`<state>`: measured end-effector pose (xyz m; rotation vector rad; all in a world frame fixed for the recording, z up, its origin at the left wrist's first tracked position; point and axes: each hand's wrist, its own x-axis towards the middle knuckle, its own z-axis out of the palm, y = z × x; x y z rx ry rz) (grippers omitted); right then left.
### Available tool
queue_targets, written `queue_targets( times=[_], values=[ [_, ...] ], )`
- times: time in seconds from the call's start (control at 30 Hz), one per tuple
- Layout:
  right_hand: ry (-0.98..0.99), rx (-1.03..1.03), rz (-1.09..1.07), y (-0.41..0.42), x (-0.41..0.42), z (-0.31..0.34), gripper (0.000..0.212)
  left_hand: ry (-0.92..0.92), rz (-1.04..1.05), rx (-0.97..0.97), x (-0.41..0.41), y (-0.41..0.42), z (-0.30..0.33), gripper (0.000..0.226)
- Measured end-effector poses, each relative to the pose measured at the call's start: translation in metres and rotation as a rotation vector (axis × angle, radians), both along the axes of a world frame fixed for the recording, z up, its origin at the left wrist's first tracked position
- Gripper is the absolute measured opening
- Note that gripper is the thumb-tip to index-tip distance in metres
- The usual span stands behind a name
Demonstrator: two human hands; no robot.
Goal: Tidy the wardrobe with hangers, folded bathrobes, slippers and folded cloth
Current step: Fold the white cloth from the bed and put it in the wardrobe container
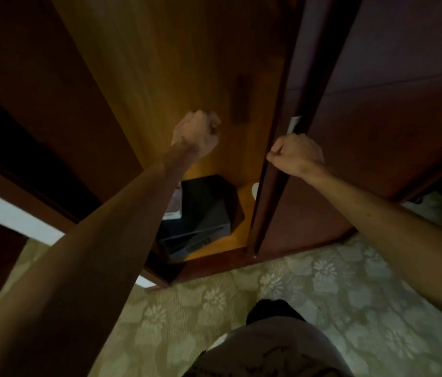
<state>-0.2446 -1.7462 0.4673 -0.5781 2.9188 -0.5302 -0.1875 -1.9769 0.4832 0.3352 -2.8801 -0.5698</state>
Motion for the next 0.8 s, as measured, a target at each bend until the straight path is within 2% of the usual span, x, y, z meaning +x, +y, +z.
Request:
queue_targets(
  times=[0.17, 0.4, 0.5, 0.63, 0.8],
  values=[
    [-0.014, 0.056, -0.067, 0.011, -0.022, 0.01, 0.026, -0.053, -0.089, 0.021, -0.031, 0.036, 0.021, 0.027],
    [0.023, 0.181, -0.071, 0.007, -0.031, -0.001, 0.018, -0.156, -0.048, 0.104, -0.069, 0.075, 0.022, 0.039],
    [0.012, 0.147, -0.056, 0.009, -0.042, -0.007, 0.019, -0.186, -0.051, 0.13, -0.081, 0.088, 0.024, 0.038],
    [-0.017, 0.049, -0.048, 0.013, -0.05, -0.017, 0.026, -0.181, -0.029, 0.09, -0.093, 0.099, 0.025, 0.023],
    [-0.024, -0.059, -0.06, 0.012, -0.049, -0.019, 0.03, -0.184, 0.006, 0.066, -0.097, 0.102, 0.025, 0.02]
  ],
)
